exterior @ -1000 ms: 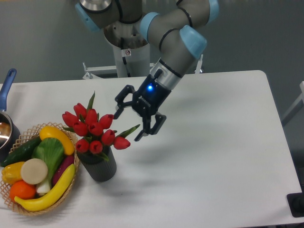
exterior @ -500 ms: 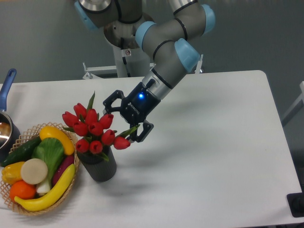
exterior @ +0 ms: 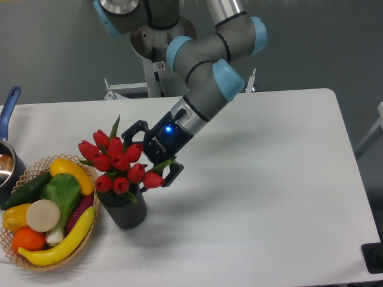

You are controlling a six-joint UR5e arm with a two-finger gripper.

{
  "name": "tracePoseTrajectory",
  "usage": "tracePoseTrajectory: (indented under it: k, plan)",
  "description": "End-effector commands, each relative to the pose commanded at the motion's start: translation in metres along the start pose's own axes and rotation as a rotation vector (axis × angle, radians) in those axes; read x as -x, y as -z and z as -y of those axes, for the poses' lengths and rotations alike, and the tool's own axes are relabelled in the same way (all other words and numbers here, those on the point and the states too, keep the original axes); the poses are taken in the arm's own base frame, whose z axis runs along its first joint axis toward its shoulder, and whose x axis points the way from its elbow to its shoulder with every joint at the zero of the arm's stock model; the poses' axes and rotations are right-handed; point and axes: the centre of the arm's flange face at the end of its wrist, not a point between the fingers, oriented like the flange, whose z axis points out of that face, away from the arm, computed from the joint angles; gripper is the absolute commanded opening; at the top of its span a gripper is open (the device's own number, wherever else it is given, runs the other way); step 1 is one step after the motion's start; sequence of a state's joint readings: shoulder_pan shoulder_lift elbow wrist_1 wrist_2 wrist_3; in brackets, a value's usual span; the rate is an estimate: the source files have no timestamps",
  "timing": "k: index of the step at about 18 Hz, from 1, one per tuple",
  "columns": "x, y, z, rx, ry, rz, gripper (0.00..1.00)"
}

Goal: Pick up the flowers from the vase
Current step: 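Lower the open gripper around the tulip stems above the vase rim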

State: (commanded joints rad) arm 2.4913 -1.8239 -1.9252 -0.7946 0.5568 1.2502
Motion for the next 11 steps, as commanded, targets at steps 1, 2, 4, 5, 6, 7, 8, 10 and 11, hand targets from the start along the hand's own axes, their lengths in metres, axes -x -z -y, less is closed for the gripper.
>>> tracePoseTrajectory:
  k: [1,2,4,5,6,7,8,10,11]
  plan:
    - [-0.0001,-0.0015,0.0023,0.000,-0.005,-0.002,1.00]
    - [0.0008,-0.0014,0.0029,0.000,-0.006,-0.002,1.00]
    - [-0.0007,-0.0064,0.0035,0.003,-0.010,-0.010,1.00]
    - [-0.0003,-0.0061,0.0043,0.002,-0.013,-0.009,1.00]
    - [0.0009,-0.0049,0.0068,0.001,-0.018,-0.006,0.96]
    - [0.0019,-0.0039,0.0086,0.002,-0.022,-0.003,0.86]
    - [0.0019,-0.0040,0.0085,0.002,-0.021,-0.004,0.76]
    - [0.0020,-0.0039,0.0083,0.005,-0.022,-0.002,0.67]
    - [0.0020,-0.0039,0.0083,0.005,-0.023,-0.002,0.62]
